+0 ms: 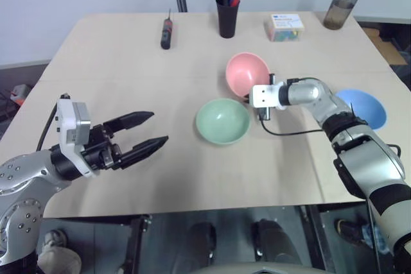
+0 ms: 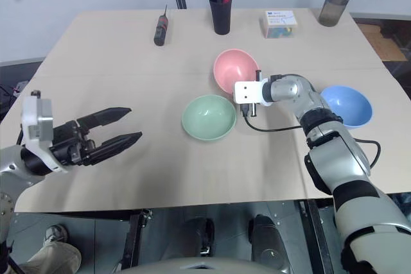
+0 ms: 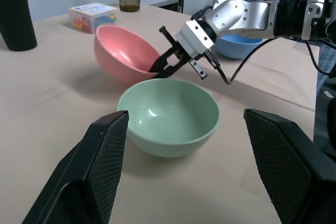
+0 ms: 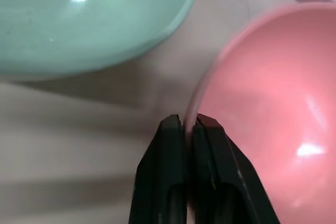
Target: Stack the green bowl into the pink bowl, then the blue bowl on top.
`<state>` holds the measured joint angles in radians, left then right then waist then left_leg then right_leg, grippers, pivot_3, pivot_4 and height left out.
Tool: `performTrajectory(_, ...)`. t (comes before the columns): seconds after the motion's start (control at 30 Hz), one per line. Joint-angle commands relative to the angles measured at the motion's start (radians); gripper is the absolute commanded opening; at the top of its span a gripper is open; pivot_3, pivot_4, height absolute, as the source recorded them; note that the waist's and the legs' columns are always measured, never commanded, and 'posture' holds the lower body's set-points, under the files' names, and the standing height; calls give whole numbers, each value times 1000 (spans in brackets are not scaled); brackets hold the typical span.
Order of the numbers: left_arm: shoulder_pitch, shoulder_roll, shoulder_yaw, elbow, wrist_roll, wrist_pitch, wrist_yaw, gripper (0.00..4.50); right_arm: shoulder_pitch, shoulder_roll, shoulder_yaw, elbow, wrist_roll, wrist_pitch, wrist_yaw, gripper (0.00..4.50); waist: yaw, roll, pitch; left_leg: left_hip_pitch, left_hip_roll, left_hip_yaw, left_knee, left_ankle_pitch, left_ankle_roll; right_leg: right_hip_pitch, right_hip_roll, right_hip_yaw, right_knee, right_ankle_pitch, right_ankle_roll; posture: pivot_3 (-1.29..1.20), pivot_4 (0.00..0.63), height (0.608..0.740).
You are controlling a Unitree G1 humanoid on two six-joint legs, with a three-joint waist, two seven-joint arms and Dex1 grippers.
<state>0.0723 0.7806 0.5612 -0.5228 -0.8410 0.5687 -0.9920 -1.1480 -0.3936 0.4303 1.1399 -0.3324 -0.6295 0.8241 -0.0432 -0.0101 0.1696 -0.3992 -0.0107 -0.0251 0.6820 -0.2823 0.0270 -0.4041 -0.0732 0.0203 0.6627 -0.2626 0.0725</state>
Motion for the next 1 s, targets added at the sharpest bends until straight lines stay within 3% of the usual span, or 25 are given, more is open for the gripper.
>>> performTrajectory(0.03, -25, -8, -19, 21, 26, -51, 17, 3707, -43, -53, -70, -85, 67, -24, 68, 65, 2, 0, 0, 0, 0, 0, 0, 0, 0, 0, 0, 0, 0, 0, 0, 0, 150, 740)
performTrajectory(0.13, -40, -16, -45, 46, 50, -79, 22, 3707, 13, -86, -140, -298, 230, 80, 232, 65, 1, 1, 1, 0, 0, 0, 0, 0, 0, 0, 0, 0, 0, 0, 0, 0, 150, 740)
performTrajectory(0.23, -57, -26, -58, 87, 68, -103, 27, 3707, 178, -146, -163, -824, 463, 448, 379, 65, 3, 1, 1, -1, 1, -1, -1, 0, 0, 0, -1, -1, -1, 0, 0, 0, 150, 740)
performTrajectory(0.3, -70, -28, -67, 116, 78, -117, 23, 3707, 265, -172, -143, -1075, 520, 652, 381, 65, 6, 1, 1, -1, 2, -2, -2, 0, 0, -1, -1, -1, -1, 0, 0, 0, 150, 740)
performTrajectory(0.4, -100, -28, -93, 142, 82, -126, 17, 3707, 330, -162, -110, -1261, 529, 871, 334, 65, 5, 1, 1, -3, 1, 0, -3, 0, 0, -4, -6, -1, 0, -1, -1, 0, 150, 740)
performTrajectory(0.5, -127, -25, -122, 147, 87, -127, 15, 3707, 357, -120, -75, -1301, 500, 948, 289, 891, 7, 1, 0, -2, -1, 0, -2, 0, 0, -4, -6, -1, 2, 0, -1, 0, 150, 740)
performTrajectory(0.53, -132, -24, -125, 151, 90, -128, 13, 3707, 361, -112, -66, -1303, 491, 956, 284, 1354, 7, 1, 0, -2, -2, -1, -2, 0, 0, -4, -5, -2, 2, 0, -1, 0, 150, 740)
performTrajectory(0.57, -136, -22, -127, 151, 89, -127, 10, 3707, 361, -96, -59, -1301, 491, 981, 273, 1508, 8, 1, 0, -1, -2, -1, -2, 0, 0, -3, -5, -2, 2, 0, -1, 0, 150, 740)
performTrajectory(0.67, -147, -8, -125, 151, 83, -121, 3, 3707, 361, -82, -42, -1279, 458, 1006, 247, 2679, 8, 1, 0, -2, -2, -1, -2, 0, 0, -4, -5, -2, 2, 0, -1, 0, 150, 740)
performTrajectory(0.83, -153, 18, -134, 139, 69, -108, -29, 3707, 392, -114, -189, -1358, 466, 1080, 122, 4481, 11, 1, 0, -3, -3, -1, -3, 0, 0, -4, -5, -3, 0, 0, -1, 0, 150, 740)
performTrajectory(1.0, -235, 9, -205, 135, 50, -87, -40, 3707, 548, -207, -433, -1538, 545, 1256, 22, 4481, 33, 0, 0, -6, -3, -3, -2, 0, 0, -5, -5, -5, 0, 0, -1, 0, 150, 740)
